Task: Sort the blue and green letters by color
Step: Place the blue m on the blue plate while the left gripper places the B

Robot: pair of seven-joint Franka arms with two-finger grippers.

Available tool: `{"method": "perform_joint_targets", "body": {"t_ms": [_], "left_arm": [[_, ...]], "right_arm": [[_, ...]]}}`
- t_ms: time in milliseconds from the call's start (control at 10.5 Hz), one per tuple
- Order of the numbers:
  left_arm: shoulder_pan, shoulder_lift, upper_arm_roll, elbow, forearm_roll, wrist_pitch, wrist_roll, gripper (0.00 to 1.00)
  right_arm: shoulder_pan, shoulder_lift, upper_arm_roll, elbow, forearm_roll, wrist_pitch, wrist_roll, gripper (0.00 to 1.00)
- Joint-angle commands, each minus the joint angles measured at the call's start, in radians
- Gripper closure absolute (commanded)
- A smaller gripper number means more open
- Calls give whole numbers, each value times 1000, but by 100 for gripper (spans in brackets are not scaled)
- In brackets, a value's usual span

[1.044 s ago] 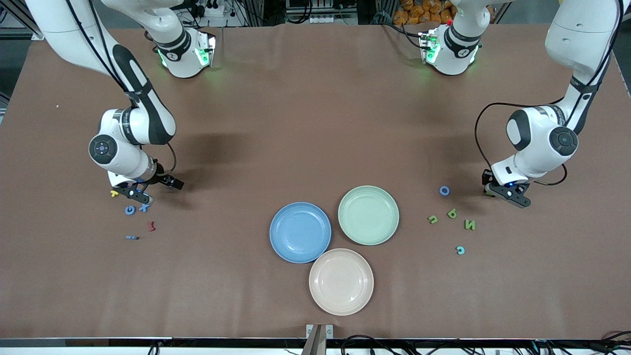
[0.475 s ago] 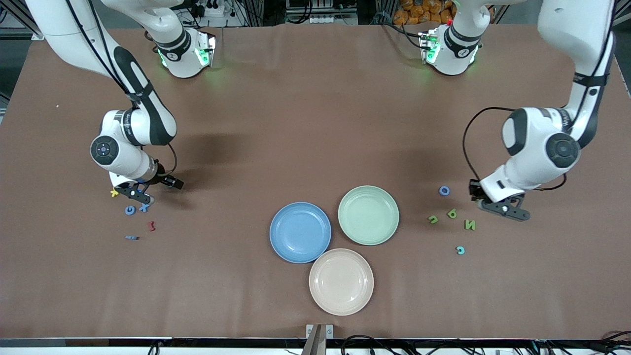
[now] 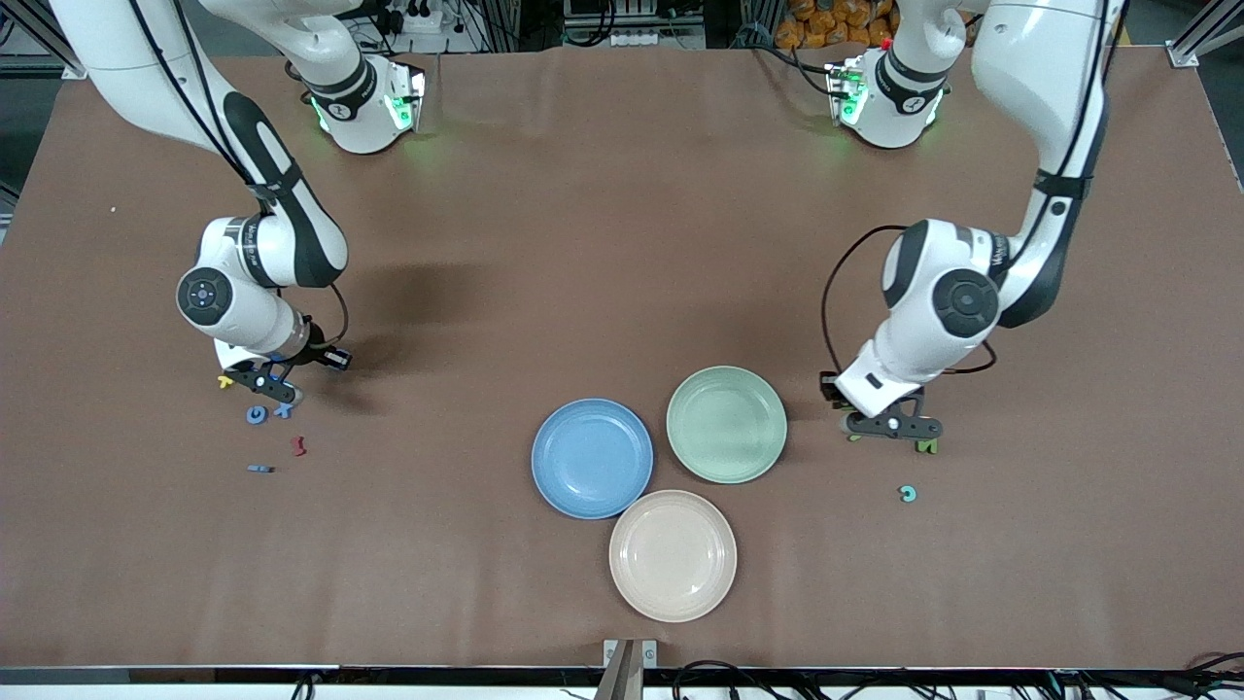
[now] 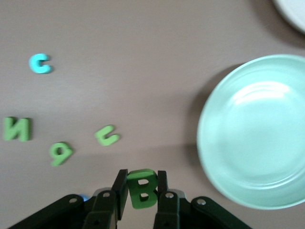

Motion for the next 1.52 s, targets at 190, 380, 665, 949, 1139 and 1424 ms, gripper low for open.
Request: {"method": "perform_joint_targets", "body": {"t_ms": [190,380,665,949,1139,1424], "left_arm": [[-145,168,12,254,-101,-60,-295,100],[-171,208,13,291,-109,-60,-396,18],[-137,181,12,276,-13,-63,-351,0],[-22,158,-6,257,-4,-111,-147,0],[60,146,-28,248,-4,-145,-8,0],[169,136,-48,216,14,-145,141,0]], "right_arm": [[1,-2,28,66,58,-42,35,100],[16,-3,73,146,161,-149,104,100],[129,14,82,255,221,-190,314,100],[270,143,82,463,230,-190,619,100],[333,242,82,610,232,-188,776,100],[371,339,82,770,232,-182,936,100]]}}
